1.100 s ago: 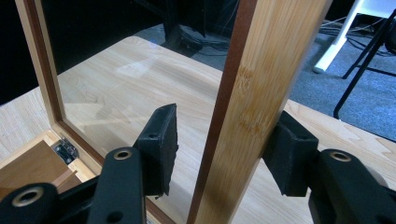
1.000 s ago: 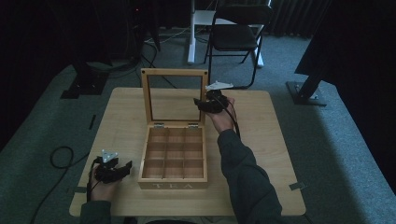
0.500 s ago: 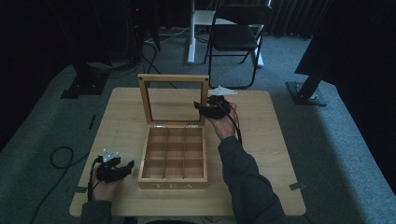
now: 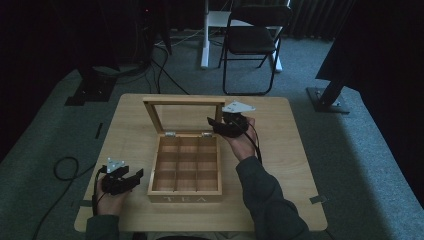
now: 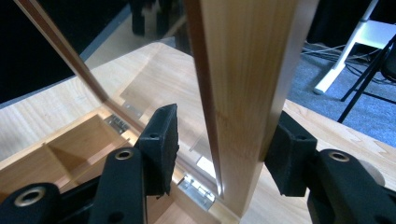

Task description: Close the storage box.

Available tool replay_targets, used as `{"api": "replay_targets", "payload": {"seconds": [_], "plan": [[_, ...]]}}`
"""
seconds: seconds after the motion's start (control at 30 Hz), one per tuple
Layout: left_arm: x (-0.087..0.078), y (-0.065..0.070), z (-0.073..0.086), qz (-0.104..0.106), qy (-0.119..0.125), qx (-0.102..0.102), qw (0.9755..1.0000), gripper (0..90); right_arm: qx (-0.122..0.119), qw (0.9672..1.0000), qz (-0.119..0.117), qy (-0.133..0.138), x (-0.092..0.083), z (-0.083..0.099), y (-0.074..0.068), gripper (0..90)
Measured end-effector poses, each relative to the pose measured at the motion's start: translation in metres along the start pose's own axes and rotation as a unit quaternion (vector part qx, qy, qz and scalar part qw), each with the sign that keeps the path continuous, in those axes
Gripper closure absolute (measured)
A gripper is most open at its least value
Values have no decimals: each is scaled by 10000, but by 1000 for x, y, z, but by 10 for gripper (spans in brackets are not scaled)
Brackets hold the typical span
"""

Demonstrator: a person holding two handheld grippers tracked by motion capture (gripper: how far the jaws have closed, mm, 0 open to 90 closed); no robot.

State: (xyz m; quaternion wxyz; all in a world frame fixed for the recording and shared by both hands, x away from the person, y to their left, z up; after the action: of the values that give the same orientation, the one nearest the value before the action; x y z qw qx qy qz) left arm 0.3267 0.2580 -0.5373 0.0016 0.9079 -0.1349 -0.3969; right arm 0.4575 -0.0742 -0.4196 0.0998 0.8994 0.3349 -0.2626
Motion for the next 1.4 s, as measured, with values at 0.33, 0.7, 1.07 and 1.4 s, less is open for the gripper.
{"api": "replay_targets", "payload": {"seconds": [0.33, 0.7, 1.07, 1.4], "plan": [[-22, 17, -22, 66, 353, 252, 9990, 384, -29, 10000, -72, 23, -11, 11, -12, 463], [-44, 27, -58, 195, 731, 303, 9967, 476, -146, 9999, -57, 26, -16, 18, -18, 459], [-58, 42, -90, 521, 992, 395, 9929, 567, -102, 9999, -10, 116, -20, 24, -22, 457], [-66, 52, -106, 433, 1242, 464, 9902, 642, -151, 9998, -107, 61, -24, 29, -25, 454]]}}
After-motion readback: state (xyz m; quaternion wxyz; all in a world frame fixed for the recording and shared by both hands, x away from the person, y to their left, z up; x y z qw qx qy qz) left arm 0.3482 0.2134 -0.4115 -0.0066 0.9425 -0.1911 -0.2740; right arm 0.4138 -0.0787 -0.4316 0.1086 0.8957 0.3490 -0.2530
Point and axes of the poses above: each handheld gripper's, and its own axes: x roughly forward along the jaws, z roughly out of its underside, y roughly to its right, the point moved 5 cm from there along x, roughly forward along the jaws, and after that the axes turned 7 degrees about -y, right-handed, at the moved point
